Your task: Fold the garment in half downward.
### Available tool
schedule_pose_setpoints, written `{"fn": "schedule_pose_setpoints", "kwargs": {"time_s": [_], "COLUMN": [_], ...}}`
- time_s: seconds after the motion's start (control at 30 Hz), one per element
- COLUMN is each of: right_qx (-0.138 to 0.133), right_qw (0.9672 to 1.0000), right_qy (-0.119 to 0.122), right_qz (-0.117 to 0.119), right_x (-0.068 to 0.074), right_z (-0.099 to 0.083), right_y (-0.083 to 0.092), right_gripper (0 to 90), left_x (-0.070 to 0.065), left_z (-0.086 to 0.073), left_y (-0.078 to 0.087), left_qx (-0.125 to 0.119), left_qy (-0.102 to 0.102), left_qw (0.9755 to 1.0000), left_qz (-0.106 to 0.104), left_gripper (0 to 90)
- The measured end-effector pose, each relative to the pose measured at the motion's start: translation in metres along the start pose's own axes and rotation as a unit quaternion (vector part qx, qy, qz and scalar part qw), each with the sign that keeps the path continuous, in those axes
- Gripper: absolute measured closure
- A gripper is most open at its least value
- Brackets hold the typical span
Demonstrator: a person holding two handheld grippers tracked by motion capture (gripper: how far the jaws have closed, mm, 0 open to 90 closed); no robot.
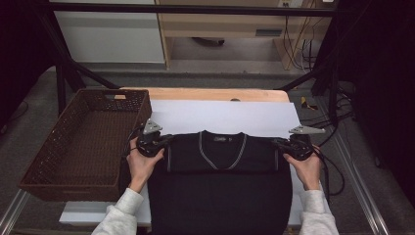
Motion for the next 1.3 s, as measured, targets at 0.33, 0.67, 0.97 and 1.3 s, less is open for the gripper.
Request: {"fn": "schedule_pose_setpoints", "kwargs": {"time_s": [0.33,0.67,0.97,1.3], "right_qx": [-0.041,-0.061,-0.045,-0.018], "right_qw": [0.9988,0.997,0.9972,0.9977], "right_qy": [0.017,0.025,0.022,-0.002], "right_qz": [0.022,0.04,0.055,0.065], "right_x": [0.026,0.049,0.06,0.061], "right_z": [0.012,-0.005,-0.04,-0.087], "right_y": [0.047,0.084,0.094,0.094], "right_gripper": [79.6,79.6,79.5,79.5], "left_x": [-0.013,-0.029,-0.051,-0.073], "left_z": [0.015,0.015,-0.012,-0.06], "left_y": [0.056,0.092,0.104,0.111], "left_qx": [-0.054,-0.08,-0.059,-0.014], "left_qy": [-0.017,-0.041,-0.045,-0.034], "left_qw": [0.9981,0.9952,0.9956,0.9957], "left_qz": [-0.025,-0.038,-0.059,-0.085], "left_gripper": [85.4,85.4,85.3,85.1]}}
Point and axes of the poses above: each handheld gripper's, and its own axes: y roughly backward along the jaws, z roughly out of its top, x roughly to its left, the point moved 8 cm from there along -y, roughly forward along the jaws, and after that the axes turned 8 degrees about -y, right-handed, at the moved point
